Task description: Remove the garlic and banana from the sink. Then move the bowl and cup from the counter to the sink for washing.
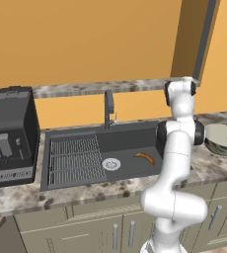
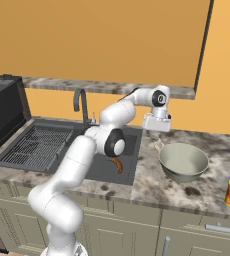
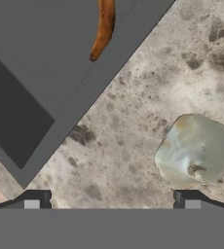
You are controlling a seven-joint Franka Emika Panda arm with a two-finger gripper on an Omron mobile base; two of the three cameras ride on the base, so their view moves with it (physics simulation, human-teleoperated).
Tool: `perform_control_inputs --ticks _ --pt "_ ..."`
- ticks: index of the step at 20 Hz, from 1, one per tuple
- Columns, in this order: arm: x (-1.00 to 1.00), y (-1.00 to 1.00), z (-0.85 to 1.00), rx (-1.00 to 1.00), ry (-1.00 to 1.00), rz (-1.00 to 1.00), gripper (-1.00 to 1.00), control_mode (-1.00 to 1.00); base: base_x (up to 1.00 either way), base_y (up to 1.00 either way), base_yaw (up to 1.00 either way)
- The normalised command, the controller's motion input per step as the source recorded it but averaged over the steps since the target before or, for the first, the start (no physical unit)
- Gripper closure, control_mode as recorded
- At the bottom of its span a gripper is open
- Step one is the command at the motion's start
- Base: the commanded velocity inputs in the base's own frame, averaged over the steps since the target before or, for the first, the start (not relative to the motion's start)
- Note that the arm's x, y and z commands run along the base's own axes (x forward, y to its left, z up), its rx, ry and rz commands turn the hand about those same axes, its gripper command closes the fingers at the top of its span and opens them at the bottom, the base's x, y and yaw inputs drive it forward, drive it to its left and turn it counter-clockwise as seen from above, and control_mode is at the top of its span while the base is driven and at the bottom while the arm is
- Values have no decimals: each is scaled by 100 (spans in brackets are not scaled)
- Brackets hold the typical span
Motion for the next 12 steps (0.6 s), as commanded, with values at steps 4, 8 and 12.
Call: perform_control_inputs --ticks 4,8,12 --pt "-18 14 7 1 0 0 -100 -100 0 0 0" --pt "-23 15 4 1 0 -1 -100 -100 0 0 0" --pt "-24 16 6 0 0 -3 -100 -100 0 0 0"
